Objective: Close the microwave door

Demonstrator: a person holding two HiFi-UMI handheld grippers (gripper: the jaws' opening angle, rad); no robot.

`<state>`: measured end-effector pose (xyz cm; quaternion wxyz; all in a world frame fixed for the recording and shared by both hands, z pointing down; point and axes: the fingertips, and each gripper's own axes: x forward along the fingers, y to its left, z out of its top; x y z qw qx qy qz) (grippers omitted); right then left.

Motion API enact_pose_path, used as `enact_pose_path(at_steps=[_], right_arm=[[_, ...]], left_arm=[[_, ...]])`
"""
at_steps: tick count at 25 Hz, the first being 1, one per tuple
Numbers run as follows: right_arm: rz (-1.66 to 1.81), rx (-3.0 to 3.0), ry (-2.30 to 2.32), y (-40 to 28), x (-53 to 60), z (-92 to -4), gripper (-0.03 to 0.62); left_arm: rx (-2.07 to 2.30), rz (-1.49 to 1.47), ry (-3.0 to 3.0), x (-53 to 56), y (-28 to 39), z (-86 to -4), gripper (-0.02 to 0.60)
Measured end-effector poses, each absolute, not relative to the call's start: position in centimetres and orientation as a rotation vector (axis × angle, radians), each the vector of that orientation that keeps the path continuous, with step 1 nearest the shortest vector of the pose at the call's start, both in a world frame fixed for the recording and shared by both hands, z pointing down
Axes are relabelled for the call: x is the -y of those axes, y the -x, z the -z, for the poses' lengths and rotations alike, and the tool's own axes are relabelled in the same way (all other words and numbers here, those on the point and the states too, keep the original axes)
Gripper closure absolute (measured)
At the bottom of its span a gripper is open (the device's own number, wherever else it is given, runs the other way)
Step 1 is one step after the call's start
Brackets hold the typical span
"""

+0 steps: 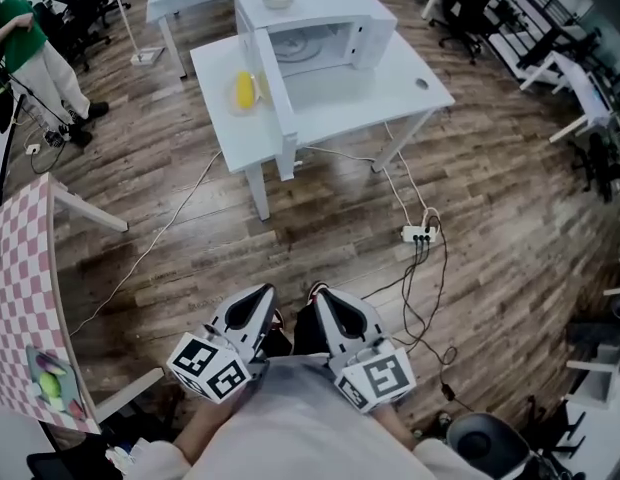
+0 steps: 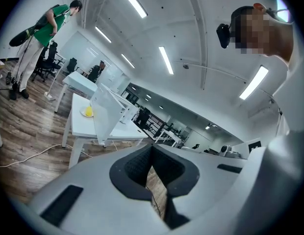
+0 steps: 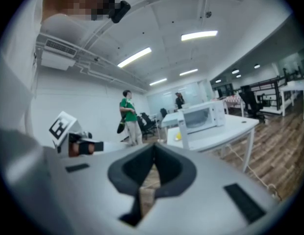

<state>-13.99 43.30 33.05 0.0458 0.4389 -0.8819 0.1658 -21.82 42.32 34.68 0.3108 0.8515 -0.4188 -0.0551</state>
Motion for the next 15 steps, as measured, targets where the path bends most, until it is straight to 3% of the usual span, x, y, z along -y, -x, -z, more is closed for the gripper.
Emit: enact_pose_path(at_steps=[15], right_arm=[[-0.569,2.782,-1.277,9.1,-36.9,-32.9,0.571]], left_arm=[[1.089,0.087,-2.278,-35.9,14.6,-33.6,0.566]])
